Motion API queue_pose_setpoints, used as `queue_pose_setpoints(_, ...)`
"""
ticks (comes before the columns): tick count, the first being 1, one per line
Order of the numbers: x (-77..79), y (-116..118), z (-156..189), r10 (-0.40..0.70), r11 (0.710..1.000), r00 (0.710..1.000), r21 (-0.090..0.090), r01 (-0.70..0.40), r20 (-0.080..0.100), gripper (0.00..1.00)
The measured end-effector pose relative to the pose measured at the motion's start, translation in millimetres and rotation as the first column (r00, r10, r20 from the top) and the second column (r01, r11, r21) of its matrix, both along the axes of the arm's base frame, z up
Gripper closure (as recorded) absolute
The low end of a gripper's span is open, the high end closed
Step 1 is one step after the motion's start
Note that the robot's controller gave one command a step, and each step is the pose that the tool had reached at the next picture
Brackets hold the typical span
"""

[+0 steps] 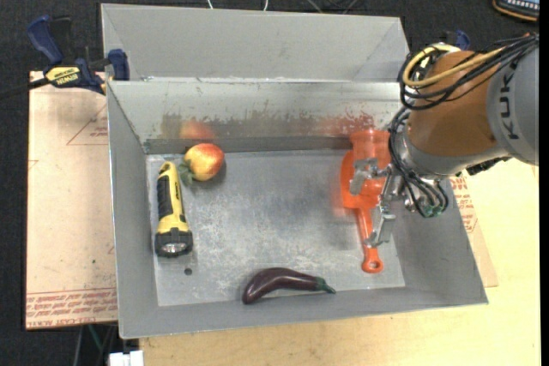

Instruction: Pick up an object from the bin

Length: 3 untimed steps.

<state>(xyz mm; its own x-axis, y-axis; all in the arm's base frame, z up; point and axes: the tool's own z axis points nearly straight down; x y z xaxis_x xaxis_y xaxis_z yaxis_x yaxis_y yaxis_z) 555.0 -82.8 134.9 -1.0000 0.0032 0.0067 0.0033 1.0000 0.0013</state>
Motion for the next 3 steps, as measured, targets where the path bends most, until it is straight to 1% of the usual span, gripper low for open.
queue_pose_setpoints(1, 1.8, 0.5, 4.8, 0.003, 1.0, 1.0, -0.001, -0.003, 0.008, 0.0)
queue_pose_setpoints(2, 80.0, -49.8, -66.0, 0.383, 0.924, 0.924, 0.014, -0.383, 0.006, 0.0)
queue_pose_setpoints(3, 79.4, -55.3, 4.2, 0.443, 0.897, 0.896, -0.002, -0.443, 0.013, 0.0)
